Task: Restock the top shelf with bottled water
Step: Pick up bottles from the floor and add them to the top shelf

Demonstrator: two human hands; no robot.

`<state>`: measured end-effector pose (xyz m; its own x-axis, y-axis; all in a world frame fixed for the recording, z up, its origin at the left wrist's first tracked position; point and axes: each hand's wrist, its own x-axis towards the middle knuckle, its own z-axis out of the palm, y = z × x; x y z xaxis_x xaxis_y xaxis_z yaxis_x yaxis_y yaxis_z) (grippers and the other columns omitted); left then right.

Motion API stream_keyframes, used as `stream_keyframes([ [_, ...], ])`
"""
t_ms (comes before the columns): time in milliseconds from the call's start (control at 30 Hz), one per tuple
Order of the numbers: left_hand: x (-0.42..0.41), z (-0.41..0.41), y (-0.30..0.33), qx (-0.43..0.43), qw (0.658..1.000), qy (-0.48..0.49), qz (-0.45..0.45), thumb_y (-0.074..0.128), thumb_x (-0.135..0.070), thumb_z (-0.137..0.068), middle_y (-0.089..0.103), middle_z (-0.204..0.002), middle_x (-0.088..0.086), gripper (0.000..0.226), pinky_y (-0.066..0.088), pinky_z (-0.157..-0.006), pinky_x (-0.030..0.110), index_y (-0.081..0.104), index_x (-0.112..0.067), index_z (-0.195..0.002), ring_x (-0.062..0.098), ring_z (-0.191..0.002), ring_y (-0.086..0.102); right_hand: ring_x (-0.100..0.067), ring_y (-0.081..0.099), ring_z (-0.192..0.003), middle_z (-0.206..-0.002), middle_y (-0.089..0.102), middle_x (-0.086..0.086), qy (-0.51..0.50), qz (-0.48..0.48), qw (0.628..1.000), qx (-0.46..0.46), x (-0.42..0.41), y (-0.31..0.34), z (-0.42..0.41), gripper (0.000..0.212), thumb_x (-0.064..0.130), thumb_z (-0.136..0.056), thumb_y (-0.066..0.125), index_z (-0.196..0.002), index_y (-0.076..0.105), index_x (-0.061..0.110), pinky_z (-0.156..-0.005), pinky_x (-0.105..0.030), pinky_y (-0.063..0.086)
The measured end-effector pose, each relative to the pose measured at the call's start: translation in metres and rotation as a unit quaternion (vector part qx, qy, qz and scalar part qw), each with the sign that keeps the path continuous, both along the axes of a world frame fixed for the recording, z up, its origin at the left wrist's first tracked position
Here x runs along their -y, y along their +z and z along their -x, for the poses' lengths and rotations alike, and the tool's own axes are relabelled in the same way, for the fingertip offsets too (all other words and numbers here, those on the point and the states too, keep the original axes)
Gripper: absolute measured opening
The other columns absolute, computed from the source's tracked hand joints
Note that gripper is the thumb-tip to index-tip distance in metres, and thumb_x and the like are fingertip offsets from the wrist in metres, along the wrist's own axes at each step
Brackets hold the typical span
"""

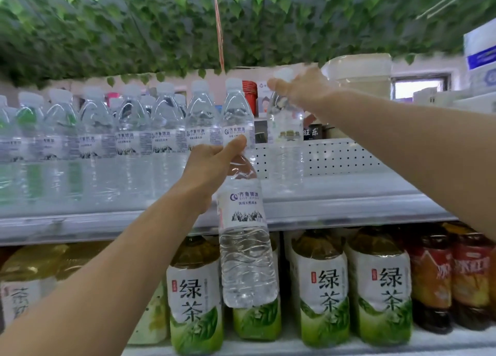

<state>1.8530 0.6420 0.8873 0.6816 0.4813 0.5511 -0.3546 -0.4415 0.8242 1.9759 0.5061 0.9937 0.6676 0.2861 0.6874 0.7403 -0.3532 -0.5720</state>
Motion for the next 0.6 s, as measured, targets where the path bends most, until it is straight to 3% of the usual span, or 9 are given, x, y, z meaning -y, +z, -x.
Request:
stream_keyframes([
  [167, -0.001, 0.0, -0.001, 0.003, 0.998, -0.033, 0.055, 0.065, -0.039, -0.091, 0.073, -0.069, 0.007, 0.036, 0.061, -0.077, 0.038, 0.068, -0.006, -0.077, 0.018, -0.064, 0.07, -0.019, 0.058, -0.099, -0.117, 0.053, -0.002, 0.092, 0.07, 0.989, -0.088, 0.014, -0.053, -0.009, 0.073, 0.043, -0.079, 0.078, -0.135, 0.039, 0.017, -0.069, -0.035, 0.059],
  [233, 0.0, 0.0, -0.003, 0.001, 0.997, -0.036, 0.064, 0.064, -0.038, -0.092, 0.072, -0.068, 0.008, 0.036, 0.06, -0.066, 0.03, 0.067, -0.006, -0.075, 0.019, -0.063, 0.068, -0.021, 0.058, -0.105, -0.124, 0.057, -0.001, 0.122, 0.091, 0.979, -0.135, 0.017, -0.073, -0.018, 0.066, 0.038, -0.077, 0.08, -0.132, 0.048, 0.017, -0.069, -0.035, 0.058],
  [333, 0.001, 0.0, -0.005, 0.006, 0.997, -0.047, 0.069, 0.064, -0.035, -0.092, 0.071, -0.069, 0.012, 0.035, 0.059, -0.071, 0.034, 0.066, -0.005, -0.074, 0.021, -0.063, 0.067, -0.017, 0.06, -0.103, -0.117, 0.063, 0.003, 0.151, 0.095, 0.972, -0.151, 0.015, -0.094, -0.025, 0.053, 0.036, -0.076, 0.082, -0.121, 0.058, 0.022, -0.069, -0.032, 0.054],
  [433, 0.001, 0.0, -0.005, 0.008, 0.996, -0.045, 0.071, 0.065, -0.035, -0.092, 0.072, -0.071, 0.013, 0.035, 0.059, -0.07, 0.032, 0.066, -0.006, -0.073, 0.022, -0.065, 0.067, -0.02, 0.058, -0.109, -0.124, 0.058, 0.001, 0.096, 0.072, 0.984, -0.129, 0.005, -0.101, -0.029, 0.095, 0.055, -0.057, 0.088, -0.132, 0.046, 0.017, -0.081, -0.039, 0.053],
  [500, 0.002, 0.002, -0.004, 0.008, 0.996, -0.045, 0.073, 0.065, -0.034, -0.092, 0.073, -0.071, 0.013, 0.034, 0.059, -0.064, 0.028, 0.066, -0.006, -0.073, 0.021, -0.064, 0.068, -0.024, 0.053, -0.119, -0.129, 0.051, 0.002, 0.058, 0.06, 0.987, -0.139, -0.001, -0.101, -0.028, 0.111, 0.059, -0.058, 0.087, -0.142, 0.03, 0.013, -0.096, -0.042, 0.049],
  [600, 0.003, 0.003, -0.005, 0.001, 0.997, -0.038, 0.072, 0.064, -0.035, -0.092, 0.073, -0.067, 0.01, 0.036, 0.055, -0.052, 0.019, 0.066, -0.005, -0.071, 0.015, -0.056, 0.068, -0.02, 0.055, -0.118, -0.131, 0.057, 0.007, 0.122, 0.069, 0.976, -0.165, -0.002, -0.102, -0.031, 0.115, 0.073, -0.046, 0.083, -0.141, 0.041, 0.022, -0.086, -0.04, 0.051],
])
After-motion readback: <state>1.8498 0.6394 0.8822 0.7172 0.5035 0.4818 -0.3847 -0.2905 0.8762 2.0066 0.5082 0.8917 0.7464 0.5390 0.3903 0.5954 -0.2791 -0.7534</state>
